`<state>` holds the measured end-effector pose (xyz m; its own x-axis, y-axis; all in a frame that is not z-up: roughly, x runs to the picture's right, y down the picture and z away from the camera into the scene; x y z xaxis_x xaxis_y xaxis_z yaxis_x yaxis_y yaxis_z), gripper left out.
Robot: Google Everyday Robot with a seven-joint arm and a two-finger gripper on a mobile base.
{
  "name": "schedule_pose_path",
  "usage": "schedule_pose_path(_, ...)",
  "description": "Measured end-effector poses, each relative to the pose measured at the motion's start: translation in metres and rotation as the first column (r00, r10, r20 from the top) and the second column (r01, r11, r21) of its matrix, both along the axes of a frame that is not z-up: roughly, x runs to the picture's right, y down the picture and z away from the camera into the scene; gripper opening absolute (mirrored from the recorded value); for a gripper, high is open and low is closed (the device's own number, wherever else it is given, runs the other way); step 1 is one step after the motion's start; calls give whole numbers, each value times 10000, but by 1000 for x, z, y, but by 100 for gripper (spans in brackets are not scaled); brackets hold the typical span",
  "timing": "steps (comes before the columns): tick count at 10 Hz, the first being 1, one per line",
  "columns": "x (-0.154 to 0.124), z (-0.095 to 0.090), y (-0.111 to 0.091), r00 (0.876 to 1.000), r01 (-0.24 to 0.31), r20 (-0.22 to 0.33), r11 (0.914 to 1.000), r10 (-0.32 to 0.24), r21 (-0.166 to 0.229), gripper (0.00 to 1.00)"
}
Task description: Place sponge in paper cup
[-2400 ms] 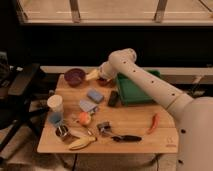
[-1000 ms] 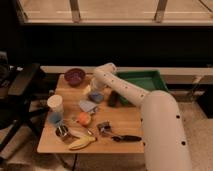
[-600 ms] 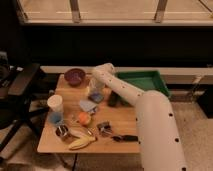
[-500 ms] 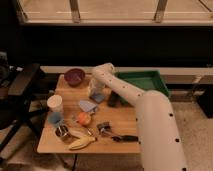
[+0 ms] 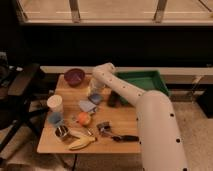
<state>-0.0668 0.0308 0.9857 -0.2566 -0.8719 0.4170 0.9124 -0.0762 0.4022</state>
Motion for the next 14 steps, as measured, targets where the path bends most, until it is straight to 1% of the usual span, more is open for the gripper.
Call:
schedule_pose_path(2, -2, -3, -1, 10000, -26, 52, 10000, 26, 36, 0)
schedule_pose_path(3, -1, -7, -10, 9996, -256, 156, 9990, 251, 356, 0)
schedule_pose_path(4, 0, -19, -26, 9977, -609, 352, 9950, 582, 798, 0)
schedule_pose_path(5, 1, -27, -36, 9958, -814, 495, 9918, 768, 988, 0)
schedule_pose_path(6, 1, -31, -42, 9949, -903, 554, 9900, 846, 1083, 0)
schedule_pose_path(8, -2, -31, -39, 9951, -856, 579, 9908, 799, 1045, 0)
schedule_pose_path(12, 1, -31, -40, 9951, -880, 551, 9906, 825, 1048, 0)
schedule_pose_path(13, -2, -32, -42, 9951, -820, 644, 9897, 748, 1172, 0)
schedule_pose_path(14, -8, -37, -47, 9950, -691, 810, 9867, 577, 1469, 0)
